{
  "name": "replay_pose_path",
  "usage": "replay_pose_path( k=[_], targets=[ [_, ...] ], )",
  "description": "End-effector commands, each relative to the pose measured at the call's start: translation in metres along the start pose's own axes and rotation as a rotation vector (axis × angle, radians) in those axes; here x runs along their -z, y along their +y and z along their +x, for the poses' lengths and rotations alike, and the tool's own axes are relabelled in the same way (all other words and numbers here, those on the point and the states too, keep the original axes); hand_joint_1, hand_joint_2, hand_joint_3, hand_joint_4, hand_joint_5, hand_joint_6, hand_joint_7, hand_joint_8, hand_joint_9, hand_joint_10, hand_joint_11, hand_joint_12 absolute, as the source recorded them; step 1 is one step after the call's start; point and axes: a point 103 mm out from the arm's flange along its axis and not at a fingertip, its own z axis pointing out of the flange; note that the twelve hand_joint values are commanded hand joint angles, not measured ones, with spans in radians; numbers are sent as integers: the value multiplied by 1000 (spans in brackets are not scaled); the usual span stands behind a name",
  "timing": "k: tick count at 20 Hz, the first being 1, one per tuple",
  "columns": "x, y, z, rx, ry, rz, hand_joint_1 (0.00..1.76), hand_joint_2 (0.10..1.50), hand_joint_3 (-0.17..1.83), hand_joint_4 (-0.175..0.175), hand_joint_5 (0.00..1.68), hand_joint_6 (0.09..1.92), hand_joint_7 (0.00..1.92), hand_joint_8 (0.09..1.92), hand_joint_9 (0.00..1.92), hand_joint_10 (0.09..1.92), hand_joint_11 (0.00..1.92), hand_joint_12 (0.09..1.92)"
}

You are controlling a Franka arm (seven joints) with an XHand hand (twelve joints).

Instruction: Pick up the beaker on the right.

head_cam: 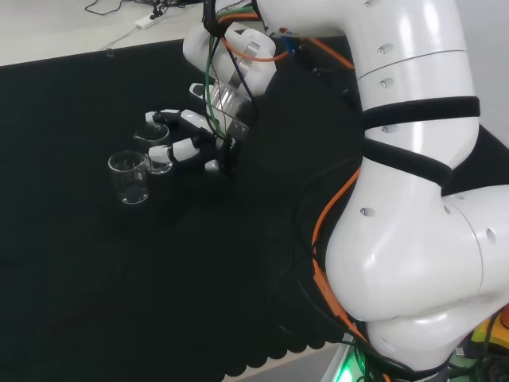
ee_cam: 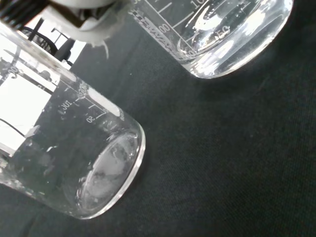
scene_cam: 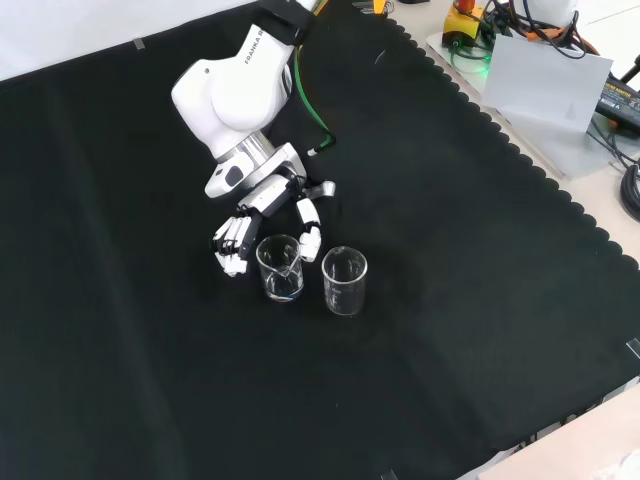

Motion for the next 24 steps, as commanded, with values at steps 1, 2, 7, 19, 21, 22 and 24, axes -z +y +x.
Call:
replay_pose_path(
  k=[1, 2, 7, 19, 21, 22, 24],
  targets=[
    [-3, 2, 0, 12, 25, -9, 877, 566, 603, -36, 433, 87, 288, 577, 347, 625, 0, 1223],
    [-4, 3, 0, 16, 26, -9, 878, 567, 604, -35, 436, 87, 290, 577, 350, 624, 0, 1227],
    [-7, 5, 1, 37, 48, -2, 879, 567, 607, -35, 443, 87, 296, 575, 357, 623, 0, 1234],
    [-15, 8, 10, 81, 62, 17, 881, 566, 610, -35, 451, 87, 300, 572, 364, 619, 0, 1239],
    [-16, 8, 10, 80, 64, 14, 882, 568, 612, -28, 481, 87, 314, 573, 381, 620, 0, 1248],
    [-16, 8, 11, 80, 61, 11, 882, 571, 613, -25, 501, 87, 323, 574, 391, 620, 0, 1255],
    [-16, 8, 12, 76, 52, 6, 883, 582, 617, -17, 553, 91, 357, 573, 429, 617, 0, 1285]
  ],
)
